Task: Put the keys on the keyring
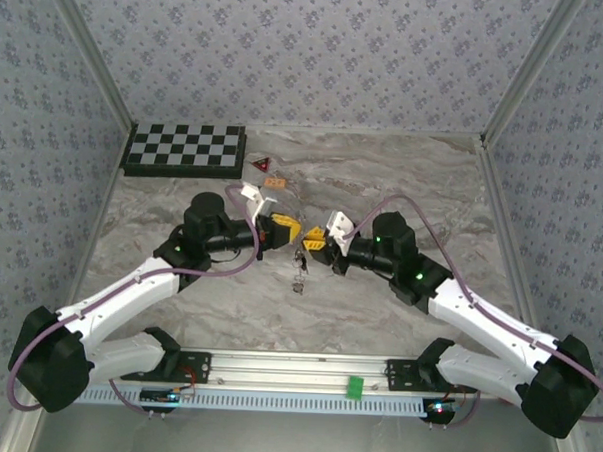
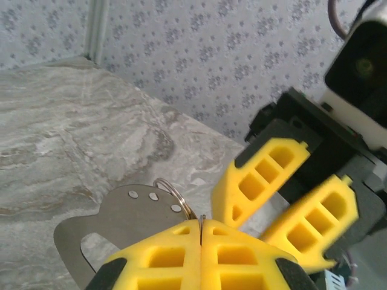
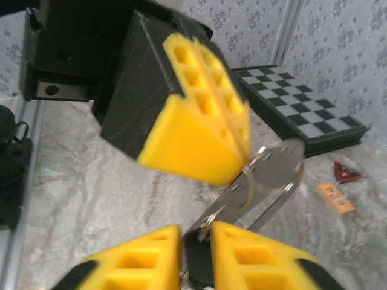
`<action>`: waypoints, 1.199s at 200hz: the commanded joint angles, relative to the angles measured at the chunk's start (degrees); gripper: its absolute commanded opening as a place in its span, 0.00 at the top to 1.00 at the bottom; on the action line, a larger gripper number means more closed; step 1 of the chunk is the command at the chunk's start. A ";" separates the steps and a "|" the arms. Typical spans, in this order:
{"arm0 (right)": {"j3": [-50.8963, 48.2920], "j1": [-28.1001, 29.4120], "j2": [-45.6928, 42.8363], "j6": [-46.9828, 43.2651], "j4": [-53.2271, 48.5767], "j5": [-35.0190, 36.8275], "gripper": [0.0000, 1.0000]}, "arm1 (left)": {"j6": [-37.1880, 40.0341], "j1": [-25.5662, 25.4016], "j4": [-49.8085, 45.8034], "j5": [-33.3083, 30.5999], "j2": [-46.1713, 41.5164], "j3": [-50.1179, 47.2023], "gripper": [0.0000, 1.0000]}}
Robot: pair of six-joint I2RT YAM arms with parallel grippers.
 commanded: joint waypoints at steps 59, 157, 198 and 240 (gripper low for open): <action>-3.65 -4.41 -3.76 14.47 6.49 -1.42 0.67 | -1.02 0.68 4.92 -1.64 -1.60 1.50 1.00; -7.64 -12.47 -1.69 34.51 28.46 -13.81 0.62 | -3.29 0.14 20.32 -5.11 1.38 -1.63 1.00; -3.93 -13.03 1.40 36.34 28.12 -15.76 0.60 | 2.67 -0.06 21.91 -3.36 1.81 -1.78 1.00; -0.52 -13.26 5.01 37.03 27.44 -18.46 0.61 | 2.93 -0.03 19.86 0.06 2.78 -0.02 1.00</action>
